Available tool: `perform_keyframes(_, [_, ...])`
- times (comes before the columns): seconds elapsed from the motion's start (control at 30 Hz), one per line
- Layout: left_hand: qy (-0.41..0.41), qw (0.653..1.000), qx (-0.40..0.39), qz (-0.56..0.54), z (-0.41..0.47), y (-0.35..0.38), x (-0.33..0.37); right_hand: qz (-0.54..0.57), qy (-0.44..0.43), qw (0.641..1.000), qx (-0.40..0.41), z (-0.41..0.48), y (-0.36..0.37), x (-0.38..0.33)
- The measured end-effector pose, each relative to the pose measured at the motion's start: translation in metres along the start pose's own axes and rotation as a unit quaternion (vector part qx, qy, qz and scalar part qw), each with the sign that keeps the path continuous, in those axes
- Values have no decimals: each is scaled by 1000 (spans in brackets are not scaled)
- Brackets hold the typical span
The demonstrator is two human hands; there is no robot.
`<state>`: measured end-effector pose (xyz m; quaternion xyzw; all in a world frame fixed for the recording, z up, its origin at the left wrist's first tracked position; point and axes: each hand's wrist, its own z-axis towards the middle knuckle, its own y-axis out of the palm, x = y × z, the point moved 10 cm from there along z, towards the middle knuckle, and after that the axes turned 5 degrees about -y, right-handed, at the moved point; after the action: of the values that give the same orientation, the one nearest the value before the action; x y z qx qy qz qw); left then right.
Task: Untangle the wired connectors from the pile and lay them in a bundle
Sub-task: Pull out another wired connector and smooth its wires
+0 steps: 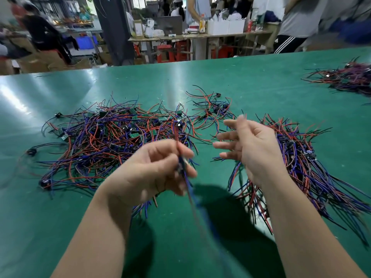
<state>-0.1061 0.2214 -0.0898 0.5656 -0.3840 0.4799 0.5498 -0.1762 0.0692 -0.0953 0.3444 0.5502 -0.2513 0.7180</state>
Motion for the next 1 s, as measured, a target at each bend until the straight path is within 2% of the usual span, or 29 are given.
perform_keyframes(0.1, [101, 984, 113, -97, 2, -26, 19, -79, 14, 986, -144, -12, 33, 10])
perform_keyframes(0.17, [130, 966, 202, -96, 2, -39, 19, -33, 12, 976, -215, -24, 56, 9])
perform_keyframes(0.27, [165, 949, 269, -23, 0, -41, 20, 85, 21, 974, -208, -28, 66, 6])
perform_keyframes(0.33, [187, 938, 291, 31, -1, -37, 22, 100, 48, 977, -181, -26, 62, 11])
perform_keyframes(0.47, [198, 936, 269, 111, 7, -20, 21, 113, 90, 975, -169, -25, 58, 19])
perform_keyframes(0.53, [181, 955, 208, 106, 14, -10, 17, 129, 95, 974, -162, -23, 55, 16])
perform_keyframes(0.6, [128, 984, 119, 41, 20, -2, 4, 118, 97, 978, -140, -18, 46, 13])
perform_keyframes(0.67, [75, 993, 86, -38, 23, -4, -6, 104, 96, 983, -118, -11, 34, 10])
perform_keyframes(0.73, [31, 987, 128, -87, 24, -17, -16, 80, 97, 983, -130, -11, 30, 9])
perform_keyframes(0.77, [7, 984, 160, -78, 24, -21, -20, 55, 94, 983, -151, -13, 32, 10])
perform_keyframes(0.87, [-55, 981, 184, 35, 25, -17, -34, -40, 59, 976, -204, -18, 42, 13])
perform_keyframes(1.0, [-104, 973, 199, 49, 23, -18, -46, -123, 20, 979, -161, -11, 33, 11])
